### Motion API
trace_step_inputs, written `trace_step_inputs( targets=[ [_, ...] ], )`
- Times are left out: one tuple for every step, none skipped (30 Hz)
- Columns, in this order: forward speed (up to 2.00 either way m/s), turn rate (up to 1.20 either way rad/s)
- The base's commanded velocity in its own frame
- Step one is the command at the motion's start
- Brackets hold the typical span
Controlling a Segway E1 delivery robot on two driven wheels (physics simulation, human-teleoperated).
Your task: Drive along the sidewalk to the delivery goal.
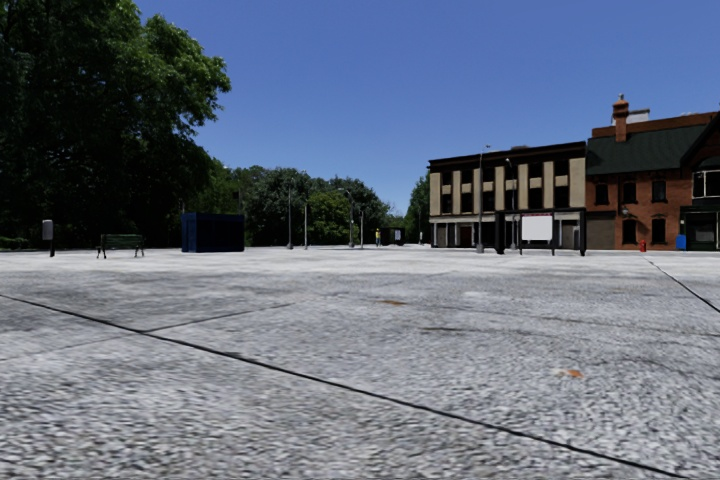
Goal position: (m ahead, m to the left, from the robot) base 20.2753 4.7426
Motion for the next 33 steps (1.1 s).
trace_step_inputs(
  targets=[
    [2.00,0.00],
    [2.00,0.00],
    [2.00,0.00],
    [2.00,0.00],
    [2.00,0.00],
    [2.00,0.00],
    [2.00,0.00],
    [2.00,0.00],
    [2.00,0.00],
    [2.00,0.00],
    [2.00,0.00],
    [2.00,0.00],
    [2.00,0.00],
    [2.00,0.00],
    [2.00,0.00],
    [2.00,0.00],
    [2.00,0.00],
    [2.00,0.00],
    [2.00,0.00],
    [2.00,0.00],
    [2.00,0.00],
    [2.00,0.00],
    [2.00,0.00],
    [2.00,0.00],
    [2.00,0.00],
    [2.00,0.00],
    [2.00,0.00],
    [2.00,0.00],
    [2.00,0.06],
    [2.00,0.06],
    [2.00,0.15],
    [2.00,0.19],
    [2.00,0.20]
  ],
)
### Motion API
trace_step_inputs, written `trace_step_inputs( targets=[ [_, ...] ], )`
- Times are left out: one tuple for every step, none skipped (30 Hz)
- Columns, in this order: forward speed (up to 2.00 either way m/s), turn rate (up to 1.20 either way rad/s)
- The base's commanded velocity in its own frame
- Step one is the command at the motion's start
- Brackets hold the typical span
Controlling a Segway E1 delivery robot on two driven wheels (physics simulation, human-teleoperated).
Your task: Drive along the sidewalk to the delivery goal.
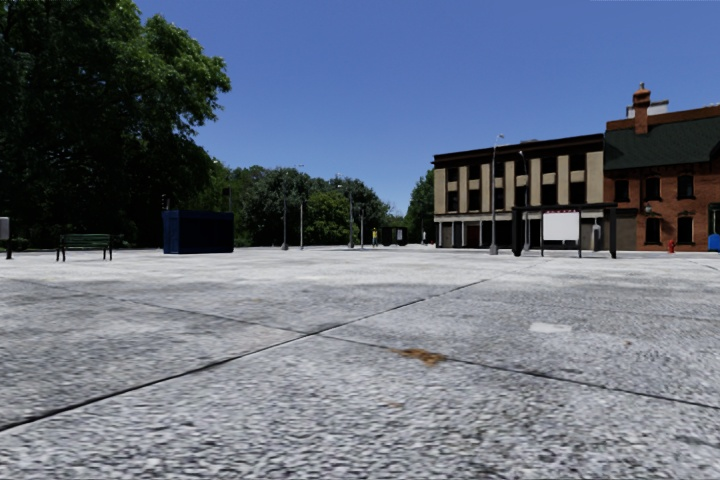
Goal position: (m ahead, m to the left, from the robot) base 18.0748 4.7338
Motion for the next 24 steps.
trace_step_inputs(
  targets=[
    [2.00,0.20],
    [2.00,0.20],
    [2.00,0.20],
    [2.00,0.17],
    [2.00,0.09],
    [2.00,0.00],
    [2.00,0.00],
    [2.00,0.00],
    [2.00,0.00],
    [2.00,0.00],
    [2.00,0.00],
    [2.00,0.05],
    [2.00,0.13],
    [2.00,0.21],
    [2.00,0.21],
    [2.00,0.29],
    [2.00,0.35],
    [2.00,0.41],
    [2.00,0.41],
    [2.00,0.43],
    [2.00,0.44],
    [2.00,0.44],
    [2.00,0.44],
    [2.00,0.44]
  ],
)
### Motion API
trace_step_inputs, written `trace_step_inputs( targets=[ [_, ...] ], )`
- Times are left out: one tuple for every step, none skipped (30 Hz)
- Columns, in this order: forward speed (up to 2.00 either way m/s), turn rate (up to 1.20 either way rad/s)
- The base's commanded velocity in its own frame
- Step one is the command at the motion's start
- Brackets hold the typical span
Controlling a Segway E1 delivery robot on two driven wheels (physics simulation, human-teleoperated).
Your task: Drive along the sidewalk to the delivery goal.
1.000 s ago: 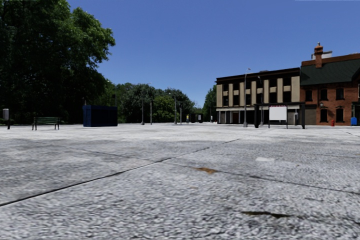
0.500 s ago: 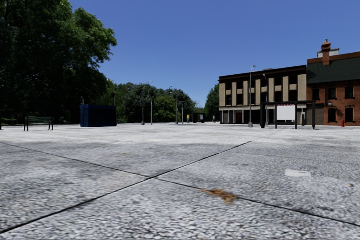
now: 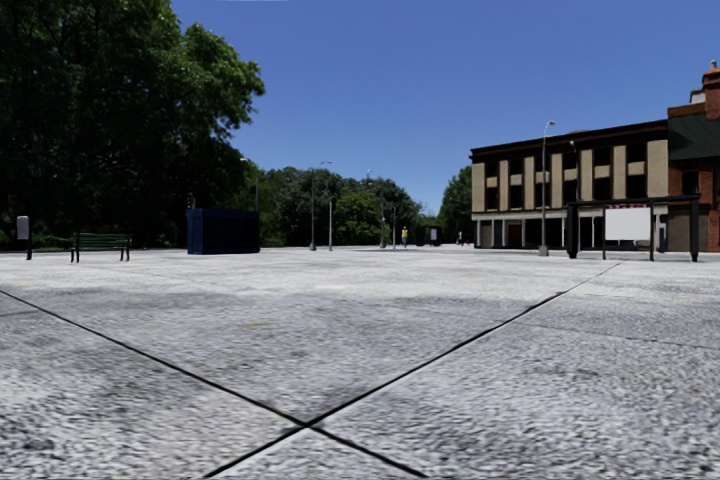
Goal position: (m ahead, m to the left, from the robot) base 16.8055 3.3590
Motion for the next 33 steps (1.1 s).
trace_step_inputs(
  targets=[
    [2.00,0.44],
    [2.00,0.44],
    [2.00,0.44],
    [2.00,0.44],
    [2.00,0.44],
    [2.00,0.44],
    [2.00,0.44],
    [2.00,0.44],
    [2.00,0.44],
    [2.00,0.44],
    [2.00,0.40],
    [2.00,0.40],
    [2.00,0.00],
    [2.00,0.00],
    [2.00,0.00],
    [2.00,0.00],
    [2.00,0.00],
    [2.00,0.00],
    [2.00,0.00],
    [2.00,0.00],
    [2.00,0.00],
    [2.00,0.00],
    [2.00,0.00],
    [2.00,0.00],
    [2.00,0.00],
    [2.00,0.00],
    [2.00,0.00],
    [2.00,0.00],
    [2.00,0.00],
    [2.00,0.00],
    [2.00,0.00],
    [2.00,0.00],
    [2.00,0.00]
  ],
)
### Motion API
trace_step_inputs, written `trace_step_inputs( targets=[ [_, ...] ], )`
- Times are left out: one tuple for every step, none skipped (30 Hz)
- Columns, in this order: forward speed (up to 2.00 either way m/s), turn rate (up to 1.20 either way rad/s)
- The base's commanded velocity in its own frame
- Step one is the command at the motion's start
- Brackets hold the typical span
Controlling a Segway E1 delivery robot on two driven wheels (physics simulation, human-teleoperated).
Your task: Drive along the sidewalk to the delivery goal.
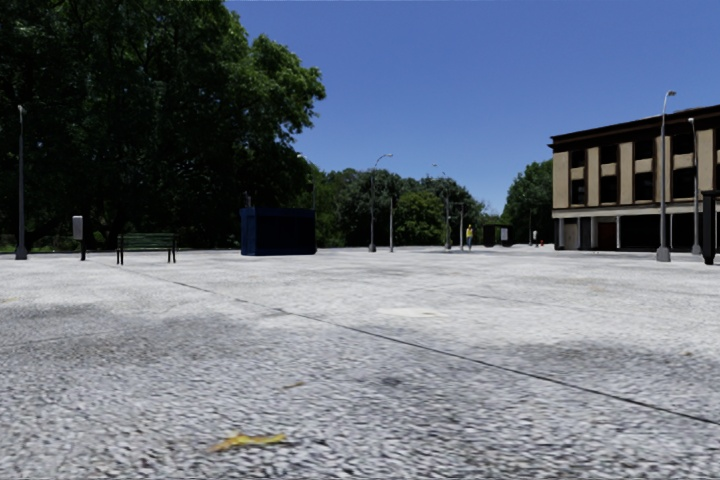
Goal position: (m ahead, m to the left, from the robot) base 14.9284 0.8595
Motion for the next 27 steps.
trace_step_inputs(
  targets=[
    [2.00,0.00],
    [2.00,0.00],
    [2.00,0.00],
    [2.00,0.00],
    [2.00,0.00],
    [2.00,0.00],
    [2.00,0.00],
    [2.00,0.00],
    [2.00,0.00],
    [2.00,0.00],
    [2.00,0.00],
    [2.00,0.00],
    [2.00,0.00],
    [2.00,0.00],
    [2.00,0.00],
    [2.00,0.00],
    [2.00,0.00],
    [2.00,0.00],
    [2.00,0.00],
    [2.00,0.00],
    [2.00,0.00],
    [2.00,0.00],
    [2.00,0.00],
    [2.00,0.00],
    [2.00,0.00],
    [2.00,0.00],
    [2.00,0.00]
  ],
)
